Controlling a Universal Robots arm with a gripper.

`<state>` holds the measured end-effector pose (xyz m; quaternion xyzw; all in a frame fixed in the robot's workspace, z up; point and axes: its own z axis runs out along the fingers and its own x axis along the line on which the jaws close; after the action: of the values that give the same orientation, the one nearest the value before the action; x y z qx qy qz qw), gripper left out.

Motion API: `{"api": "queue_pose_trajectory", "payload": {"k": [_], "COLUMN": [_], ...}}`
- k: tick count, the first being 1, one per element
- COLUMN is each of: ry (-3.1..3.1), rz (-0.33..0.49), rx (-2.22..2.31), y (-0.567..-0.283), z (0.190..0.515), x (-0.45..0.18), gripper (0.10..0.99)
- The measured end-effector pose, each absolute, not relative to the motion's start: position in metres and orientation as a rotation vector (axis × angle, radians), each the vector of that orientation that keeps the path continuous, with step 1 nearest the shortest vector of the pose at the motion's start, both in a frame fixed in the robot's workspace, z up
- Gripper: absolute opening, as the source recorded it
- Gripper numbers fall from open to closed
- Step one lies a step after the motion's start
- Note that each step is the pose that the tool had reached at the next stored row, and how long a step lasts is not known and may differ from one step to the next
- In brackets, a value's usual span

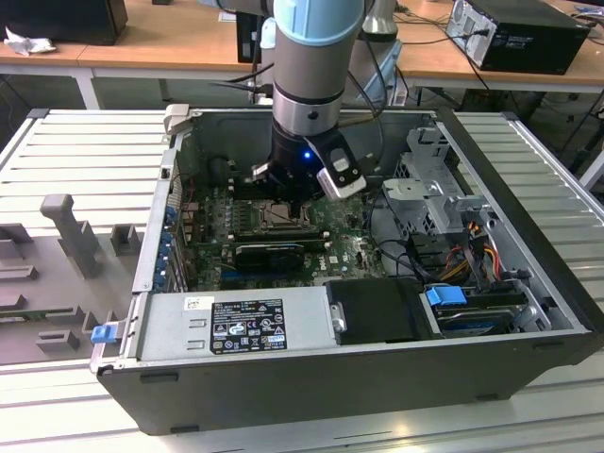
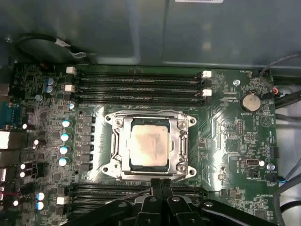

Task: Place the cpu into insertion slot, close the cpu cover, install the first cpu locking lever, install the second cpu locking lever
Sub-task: 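Install the second cpu locking lever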

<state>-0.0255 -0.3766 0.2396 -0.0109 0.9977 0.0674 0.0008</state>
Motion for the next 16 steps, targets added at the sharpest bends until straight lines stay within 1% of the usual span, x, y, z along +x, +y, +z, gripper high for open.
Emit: {"api": "queue_pose_trajectory", "payload": {"k": [8,16], "ry": [3.132,3.133], "rz": [0.218,0.223], "rx": [-0.034,-0.034], "y": [-0.382,-0.382], "z": [0.235,0.221], "x": [-0.043,-0.05], "gripper": [0.106,0.106]}}
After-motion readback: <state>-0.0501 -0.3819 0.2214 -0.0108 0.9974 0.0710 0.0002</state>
